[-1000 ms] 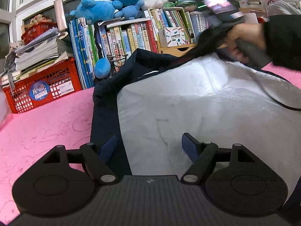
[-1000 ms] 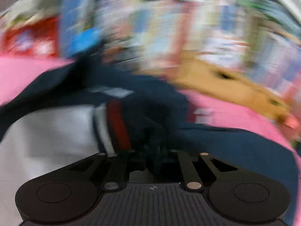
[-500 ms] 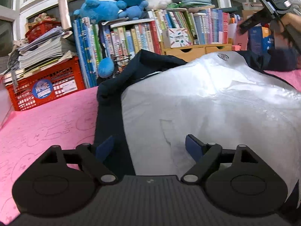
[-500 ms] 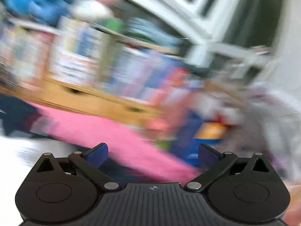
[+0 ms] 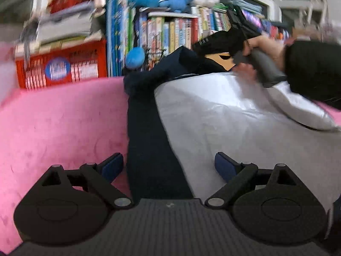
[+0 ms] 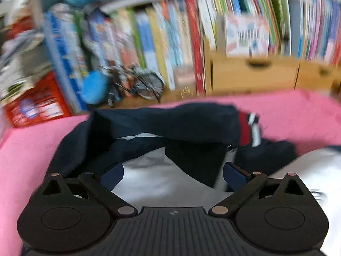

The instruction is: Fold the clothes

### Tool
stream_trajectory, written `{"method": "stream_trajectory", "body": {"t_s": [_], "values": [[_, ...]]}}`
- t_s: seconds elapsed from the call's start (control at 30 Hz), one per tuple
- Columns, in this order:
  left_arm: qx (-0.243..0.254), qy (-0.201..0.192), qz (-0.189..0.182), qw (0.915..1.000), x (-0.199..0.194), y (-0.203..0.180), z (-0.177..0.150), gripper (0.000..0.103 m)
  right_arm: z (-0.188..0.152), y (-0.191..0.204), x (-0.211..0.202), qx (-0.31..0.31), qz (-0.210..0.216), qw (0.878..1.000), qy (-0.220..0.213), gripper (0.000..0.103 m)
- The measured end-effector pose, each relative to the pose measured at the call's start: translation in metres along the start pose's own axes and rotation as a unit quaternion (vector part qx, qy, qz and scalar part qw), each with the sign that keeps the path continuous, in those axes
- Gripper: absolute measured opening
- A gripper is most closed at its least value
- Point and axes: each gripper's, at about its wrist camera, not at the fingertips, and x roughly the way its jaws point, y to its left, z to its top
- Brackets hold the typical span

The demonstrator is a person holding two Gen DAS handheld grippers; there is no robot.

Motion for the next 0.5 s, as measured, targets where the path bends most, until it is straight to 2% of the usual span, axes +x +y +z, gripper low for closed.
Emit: {"method": "stream_trajectory", "body": {"t_s": [0.03, 0.07, 0.1, 0.13, 0.17, 0.23, 0.27, 0.3, 0.33, 0.37, 0.43, 0.47, 0.5], "values": [[-0.002, -0.002, -0.005, 1.0, -0.004, 0.005, -0.001, 0.094, 0.006, -0.004, 0.011, 0.053, 0.044, 0.998, 0.009, 0.101], [-0.003, -0.005, -0.01, 0.9999, -0.009, 0.011, -0.001, 0.094, 0.01, -0.011, 0.021, 0.124, 0.109, 0.986, 0.019, 0.102], [-0.005, -0.01, -0.016, 0.9998, -0.015, 0.018, -0.002, 0.094, 0.013, -0.015, 0.031, 0.192, 0.163, 0.967, 0.032, 0.103], [-0.007, -0.016, -0.019, 0.9997, -0.021, 0.025, -0.003, 0.094, 0.017, -0.014, 0.039, 0.236, 0.187, 0.953, 0.041, 0.103], [-0.011, -0.022, -0.02, 0.9995, -0.028, 0.032, -0.004, 0.094, 0.024, -0.007, 0.047, 0.252, 0.181, 0.95, 0.04, 0.103], [-0.03, -0.035, -0.015, 0.9988, -0.04, 0.05, -0.006, 0.094, 0.037, 0.009, 0.06, 0.237, 0.111, 0.965, 0.017, 0.098], [-0.043, -0.039, -0.007, 0.9983, -0.044, 0.06, -0.007, 0.094, 0.039, 0.016, 0.064, 0.236, 0.085, 0.968, 0.013, 0.056], [-0.056, -0.041, 0.004, 0.9976, -0.048, 0.07, -0.009, 0.094, 0.04, 0.024, 0.069, 0.236, 0.062, 0.97, 0.011, 0.006], [-0.07, -0.043, 0.012, 0.9966, -0.05, 0.079, -0.01, 0.094, 0.042, 0.031, 0.073, 0.236, 0.039, 0.971, 0.008, 0.006], [-0.087, -0.043, 0.012, 0.9952, -0.05, 0.087, -0.012, 0.094, 0.041, 0.045, 0.067, 0.215, 0.044, 0.976, -0.009, 0.006], [-0.121, -0.043, 0.012, 0.9916, -0.05, 0.101, -0.017, 0.094, 0.036, 0.098, 0.043, 0.098, 0.067, 0.992, -0.053, 0.006], [-0.135, -0.04, 0.012, 0.9899, -0.047, 0.106, -0.019, 0.094, 0.03, 0.129, 0.029, 0.042, 0.093, 0.992, -0.067, 0.006], [-0.138, -0.047, 0.009, 0.9893, -0.048, 0.107, -0.02, 0.094, 0.021, 0.161, 0.014, -0.006, 0.147, 0.987, -0.067, 0.006]]}}
